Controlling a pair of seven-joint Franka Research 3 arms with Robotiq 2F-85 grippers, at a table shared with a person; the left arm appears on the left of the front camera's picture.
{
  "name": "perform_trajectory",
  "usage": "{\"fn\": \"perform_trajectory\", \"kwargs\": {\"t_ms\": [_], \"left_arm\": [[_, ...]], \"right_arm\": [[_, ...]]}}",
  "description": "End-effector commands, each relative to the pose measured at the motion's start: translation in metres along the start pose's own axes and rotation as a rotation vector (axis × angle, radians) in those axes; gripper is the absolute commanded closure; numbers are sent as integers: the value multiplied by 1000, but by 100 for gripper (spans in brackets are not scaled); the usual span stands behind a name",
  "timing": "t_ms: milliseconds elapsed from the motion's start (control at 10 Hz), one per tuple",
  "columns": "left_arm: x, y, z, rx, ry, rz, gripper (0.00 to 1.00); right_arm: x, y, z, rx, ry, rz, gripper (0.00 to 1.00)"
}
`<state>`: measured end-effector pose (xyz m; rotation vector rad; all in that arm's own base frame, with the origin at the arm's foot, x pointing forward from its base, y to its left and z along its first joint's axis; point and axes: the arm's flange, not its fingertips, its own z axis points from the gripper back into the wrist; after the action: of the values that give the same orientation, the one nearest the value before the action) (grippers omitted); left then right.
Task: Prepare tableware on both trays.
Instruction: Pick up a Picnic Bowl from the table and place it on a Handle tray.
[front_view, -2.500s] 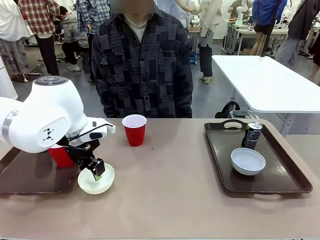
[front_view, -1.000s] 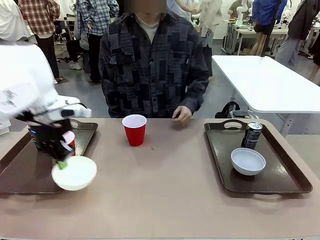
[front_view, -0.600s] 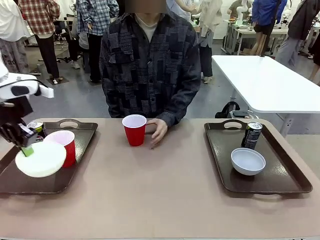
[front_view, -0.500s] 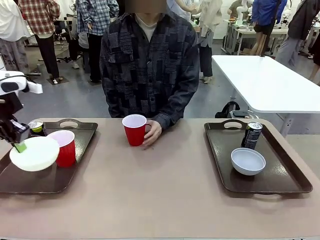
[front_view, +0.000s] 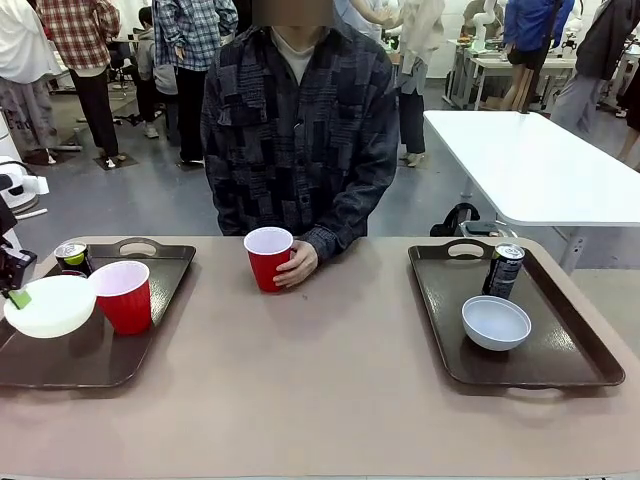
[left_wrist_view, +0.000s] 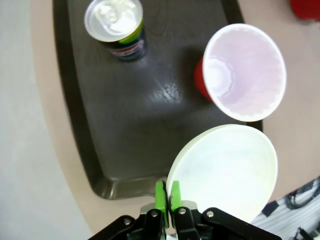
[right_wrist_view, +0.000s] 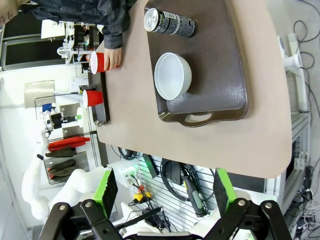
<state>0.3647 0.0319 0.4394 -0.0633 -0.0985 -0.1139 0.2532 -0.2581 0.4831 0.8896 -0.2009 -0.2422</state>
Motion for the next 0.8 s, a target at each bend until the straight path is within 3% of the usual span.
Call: {"fn": "perform_trajectory", "kwargs": {"t_ms": [0, 400, 700], "left_arm": [[2, 10, -6, 26, 8, 36, 100], [0, 15, -30, 40, 73, 28, 100], [0, 9, -53, 69, 67, 31, 100]], "right_arm": [[-2, -2, 1, 3, 5, 20, 0], [-2, -2, 1, 3, 5, 20, 0], [-2, -2, 1, 3, 5, 20, 0]]}}
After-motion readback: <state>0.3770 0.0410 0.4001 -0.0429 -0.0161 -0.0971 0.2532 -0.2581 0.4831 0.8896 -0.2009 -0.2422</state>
